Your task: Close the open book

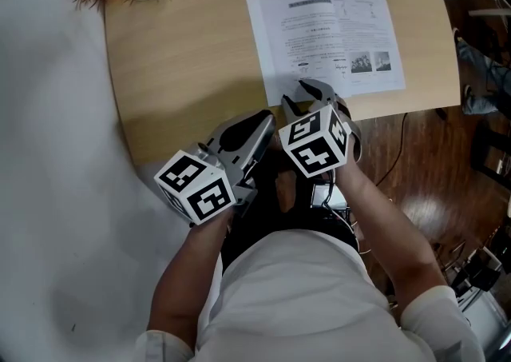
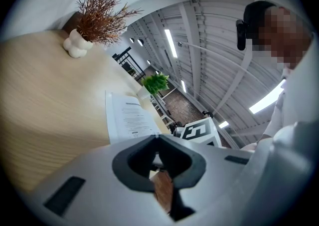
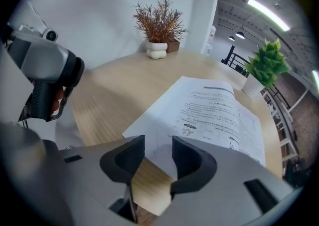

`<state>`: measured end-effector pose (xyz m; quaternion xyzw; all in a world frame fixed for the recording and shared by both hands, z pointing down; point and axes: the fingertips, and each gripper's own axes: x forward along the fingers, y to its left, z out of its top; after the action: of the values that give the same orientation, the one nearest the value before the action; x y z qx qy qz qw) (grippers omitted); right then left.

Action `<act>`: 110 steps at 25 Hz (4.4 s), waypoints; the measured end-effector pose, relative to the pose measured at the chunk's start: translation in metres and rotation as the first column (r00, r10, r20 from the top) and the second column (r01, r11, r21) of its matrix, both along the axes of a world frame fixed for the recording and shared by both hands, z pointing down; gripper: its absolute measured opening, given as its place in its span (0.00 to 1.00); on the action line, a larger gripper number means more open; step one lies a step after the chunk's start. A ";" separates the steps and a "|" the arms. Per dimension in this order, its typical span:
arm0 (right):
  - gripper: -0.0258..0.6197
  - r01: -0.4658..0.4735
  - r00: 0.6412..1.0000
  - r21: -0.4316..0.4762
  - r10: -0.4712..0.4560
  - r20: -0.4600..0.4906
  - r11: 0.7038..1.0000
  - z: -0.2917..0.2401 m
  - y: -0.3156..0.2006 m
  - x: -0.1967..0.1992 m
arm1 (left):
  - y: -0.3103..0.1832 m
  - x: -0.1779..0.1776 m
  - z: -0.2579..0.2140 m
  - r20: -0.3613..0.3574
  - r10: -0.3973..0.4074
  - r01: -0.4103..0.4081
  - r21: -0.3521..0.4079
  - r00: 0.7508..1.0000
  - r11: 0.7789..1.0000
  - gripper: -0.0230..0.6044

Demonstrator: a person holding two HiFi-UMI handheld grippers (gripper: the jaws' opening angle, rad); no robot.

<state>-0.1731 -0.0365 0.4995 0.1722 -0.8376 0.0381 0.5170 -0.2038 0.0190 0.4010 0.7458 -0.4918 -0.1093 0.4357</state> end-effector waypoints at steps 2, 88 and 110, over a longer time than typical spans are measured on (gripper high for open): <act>0.28 -0.016 1.000 0.025 0.016 0.011 1.000 -0.006 -0.004 -0.002 | 0.001 -0.001 0.000 0.000 0.001 -0.001 0.004 1.000 1.000 0.03; 0.04 -0.135 0.955 0.181 0.080 0.285 0.974 -0.132 -0.086 0.109 | -0.089 0.072 0.004 0.064 -0.052 0.053 -0.018 0.997 0.998 0.03; 0.04 -0.233 0.947 0.139 0.192 0.257 0.962 -0.099 -0.127 0.170 | -0.105 0.107 0.008 0.084 -0.031 0.035 -0.057 0.996 0.998 0.03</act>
<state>-0.0028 -0.1640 0.4001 0.2989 -0.8707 0.0437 0.3880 -0.0966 -0.0855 0.4086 0.7285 -0.5248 -0.0712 0.4345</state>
